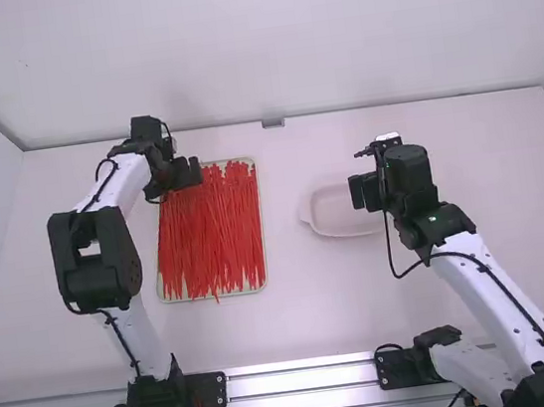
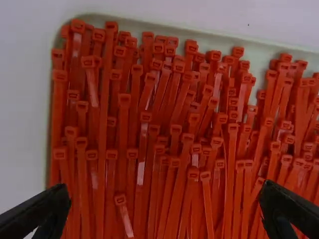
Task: Fasten the cable tie
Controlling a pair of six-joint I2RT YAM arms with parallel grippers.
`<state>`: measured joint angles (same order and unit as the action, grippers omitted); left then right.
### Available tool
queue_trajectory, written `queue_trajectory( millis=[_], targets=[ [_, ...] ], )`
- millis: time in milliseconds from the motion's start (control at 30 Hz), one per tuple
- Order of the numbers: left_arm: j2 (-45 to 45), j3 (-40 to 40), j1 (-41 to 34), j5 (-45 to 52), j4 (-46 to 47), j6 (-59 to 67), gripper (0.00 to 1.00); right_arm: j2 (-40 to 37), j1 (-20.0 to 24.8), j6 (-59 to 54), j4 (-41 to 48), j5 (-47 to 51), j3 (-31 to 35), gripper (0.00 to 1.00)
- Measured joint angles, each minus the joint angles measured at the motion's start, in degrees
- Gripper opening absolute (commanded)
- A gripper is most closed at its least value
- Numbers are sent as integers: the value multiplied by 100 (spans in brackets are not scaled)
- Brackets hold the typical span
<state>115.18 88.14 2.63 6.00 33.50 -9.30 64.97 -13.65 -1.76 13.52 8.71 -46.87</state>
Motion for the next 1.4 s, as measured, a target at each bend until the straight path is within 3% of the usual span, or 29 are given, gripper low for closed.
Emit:
queue_trajectory(
  millis=[400, 1400],
  targets=[
    [293, 0, 0, 0, -516, -101, 100, 0, 0, 0, -4, 0, 0, 99],
    [901, 0, 0, -28, -1471, -295, 84, 0, 0, 0, 2, 4, 0, 99]
  ],
)
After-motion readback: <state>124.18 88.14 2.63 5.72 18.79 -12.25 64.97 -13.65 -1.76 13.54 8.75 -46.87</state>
